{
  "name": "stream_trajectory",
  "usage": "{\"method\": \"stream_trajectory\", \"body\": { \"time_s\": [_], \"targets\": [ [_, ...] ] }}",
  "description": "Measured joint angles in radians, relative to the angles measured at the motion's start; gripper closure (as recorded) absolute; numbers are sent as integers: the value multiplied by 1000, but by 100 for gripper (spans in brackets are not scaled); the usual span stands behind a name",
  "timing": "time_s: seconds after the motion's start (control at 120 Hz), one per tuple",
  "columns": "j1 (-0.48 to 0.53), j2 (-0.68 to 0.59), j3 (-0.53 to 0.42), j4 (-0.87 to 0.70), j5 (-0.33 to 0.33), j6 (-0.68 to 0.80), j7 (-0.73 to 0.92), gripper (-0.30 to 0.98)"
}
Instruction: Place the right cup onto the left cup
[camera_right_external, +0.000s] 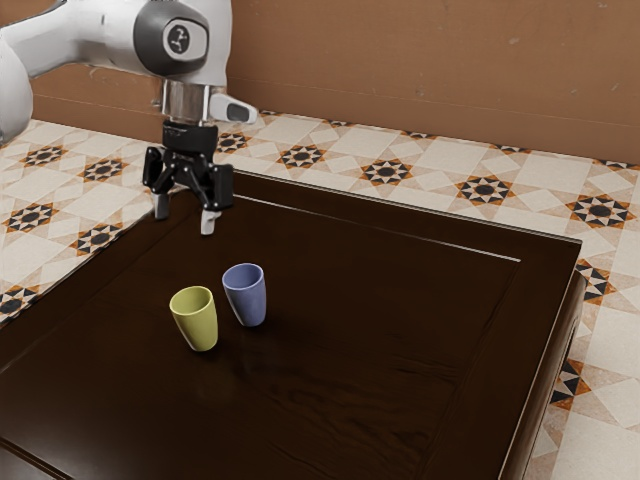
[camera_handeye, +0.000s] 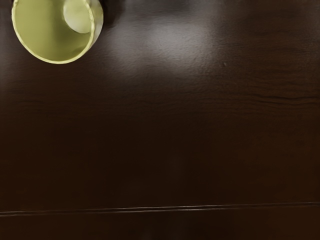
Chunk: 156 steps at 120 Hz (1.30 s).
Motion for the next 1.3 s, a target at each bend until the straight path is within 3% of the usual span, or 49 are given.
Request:
{"method": "stream_trajectory", "body": {
  "time_s": [0.092,0.242,0.325,0.717,1.133,1.175,1.3],
  "targets": [
    [3,34,2,2,-16,130,1,0],
    [44,230,-1,153,-40,278,3,0],
    [58,282,-3,147,-74,351,4,0],
    [66,296,-8,-104,-157,644,9,0],
    [58,314,-8,-202,-188,790,9,0],
    [58,315,-11,-205,-188,800,10,6],
    [58,315,-14,-207,-180,825,12,39]
  ]
}}
